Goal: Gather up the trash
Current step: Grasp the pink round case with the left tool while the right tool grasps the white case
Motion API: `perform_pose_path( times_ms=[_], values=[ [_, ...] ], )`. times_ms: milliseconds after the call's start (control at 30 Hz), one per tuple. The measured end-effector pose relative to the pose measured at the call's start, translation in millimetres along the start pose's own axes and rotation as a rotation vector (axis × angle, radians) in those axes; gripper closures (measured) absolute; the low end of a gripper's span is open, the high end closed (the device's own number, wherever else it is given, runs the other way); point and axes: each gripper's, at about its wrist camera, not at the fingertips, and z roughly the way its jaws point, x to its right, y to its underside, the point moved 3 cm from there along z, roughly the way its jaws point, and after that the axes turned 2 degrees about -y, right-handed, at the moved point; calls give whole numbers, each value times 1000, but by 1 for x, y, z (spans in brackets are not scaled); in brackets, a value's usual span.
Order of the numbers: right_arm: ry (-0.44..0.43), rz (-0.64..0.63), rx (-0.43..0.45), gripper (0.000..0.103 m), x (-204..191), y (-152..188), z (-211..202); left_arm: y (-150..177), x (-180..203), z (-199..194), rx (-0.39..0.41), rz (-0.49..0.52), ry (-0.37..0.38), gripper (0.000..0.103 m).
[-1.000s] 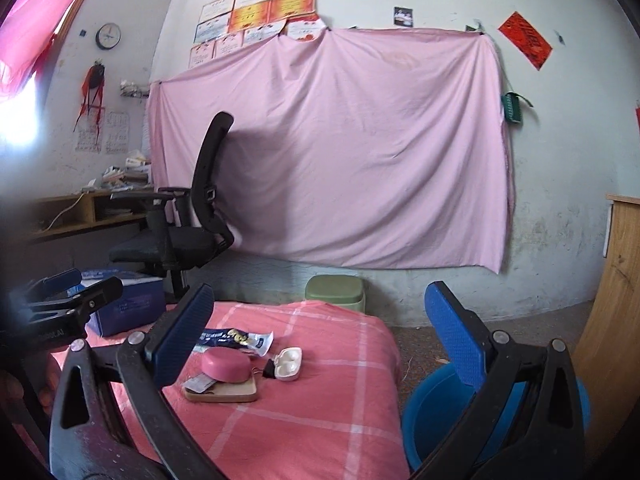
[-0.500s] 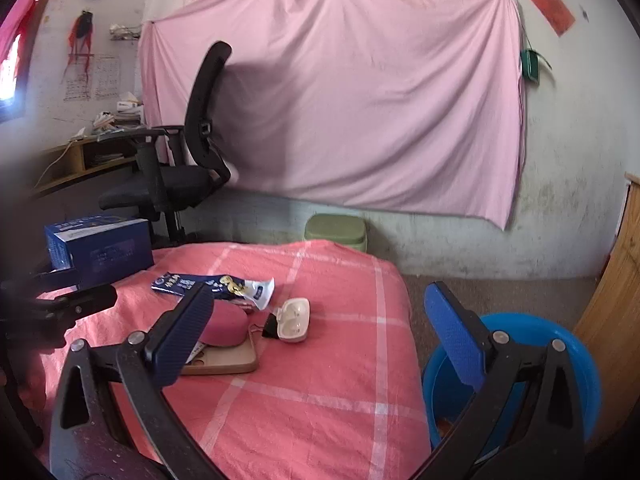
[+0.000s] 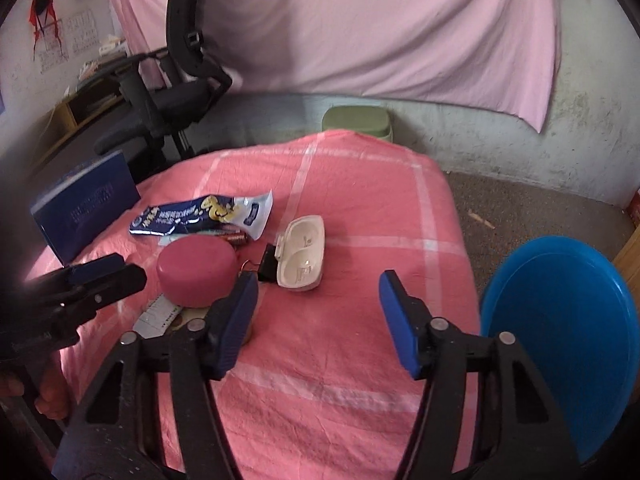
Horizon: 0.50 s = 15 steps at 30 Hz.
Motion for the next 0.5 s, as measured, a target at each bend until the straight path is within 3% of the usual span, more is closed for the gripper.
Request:
perform_pose_path(
  times_ms=[67, 167, 267, 433, 500],
  values=[
    [8, -19, -27, 31, -5, -2, 8, -2, 0, -2, 4, -2, 9, 40],
    [30, -39, -63, 48, -8, -4, 18, -3, 1, -3, 1, 3, 22, 40],
    [18, -29, -69, 58, -5, -4, 18, -5, 7, -4, -2, 26, 54, 40],
    [-22, 13, -60, 58, 6, -4, 12, -5, 26, 5, -25, 116, 83, 41],
    [-18, 11, -57, 58, 6, -4, 9, -4, 34, 11, -38, 147, 87, 46]
  ],
)
